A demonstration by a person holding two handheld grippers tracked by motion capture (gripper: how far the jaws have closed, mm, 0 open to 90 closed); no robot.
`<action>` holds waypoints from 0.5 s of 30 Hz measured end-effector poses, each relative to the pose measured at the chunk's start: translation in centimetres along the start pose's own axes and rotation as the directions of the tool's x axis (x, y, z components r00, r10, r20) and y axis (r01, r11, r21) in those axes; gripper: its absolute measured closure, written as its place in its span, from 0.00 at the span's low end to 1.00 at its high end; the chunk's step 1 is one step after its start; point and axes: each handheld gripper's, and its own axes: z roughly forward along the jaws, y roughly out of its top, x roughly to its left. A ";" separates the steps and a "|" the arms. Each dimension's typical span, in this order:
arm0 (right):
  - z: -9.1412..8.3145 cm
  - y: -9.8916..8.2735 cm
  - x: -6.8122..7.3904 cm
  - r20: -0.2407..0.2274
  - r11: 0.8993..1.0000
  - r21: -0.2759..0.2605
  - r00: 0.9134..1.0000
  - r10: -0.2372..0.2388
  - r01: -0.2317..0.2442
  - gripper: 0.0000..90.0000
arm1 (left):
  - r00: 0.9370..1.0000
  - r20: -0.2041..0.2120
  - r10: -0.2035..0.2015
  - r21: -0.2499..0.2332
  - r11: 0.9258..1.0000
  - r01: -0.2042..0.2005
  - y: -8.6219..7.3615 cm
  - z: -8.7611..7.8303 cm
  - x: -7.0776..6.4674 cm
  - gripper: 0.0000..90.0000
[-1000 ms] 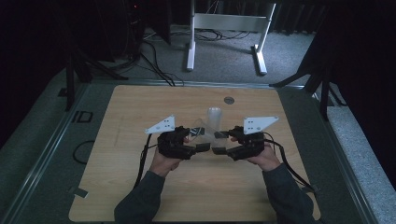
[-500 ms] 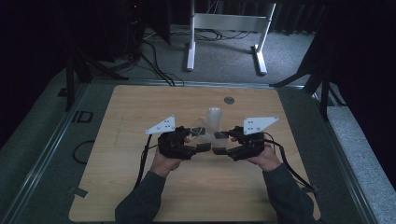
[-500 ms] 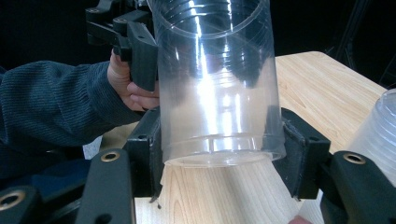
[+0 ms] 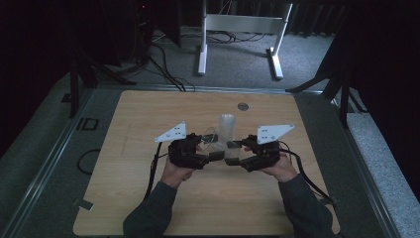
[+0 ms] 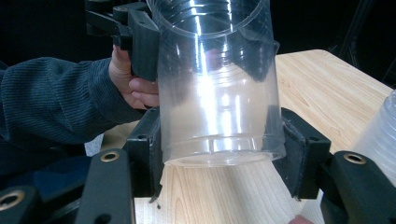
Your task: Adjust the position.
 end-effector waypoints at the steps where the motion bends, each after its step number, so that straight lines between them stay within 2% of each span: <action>1: 0.0 0.0 0.0 0.000 1.000 0.000 1.000 0.000 0.000 0.45 | 1.000 0.000 0.000 0.000 1.000 0.000 0.0 0.0 0.0 0.30; 8: 0.0 0.0 0.0 -0.005 1.000 0.017 1.000 0.000 0.000 0.41 | 1.000 0.006 -0.002 -0.004 1.000 0.002 0.0 0.0 0.0 0.33; 15: -0.1 0.0 0.0 0.000 1.000 0.017 1.000 -0.005 0.005 0.42 | 1.000 0.004 -0.003 -0.011 1.000 0.003 0.1 -0.2 0.1 0.33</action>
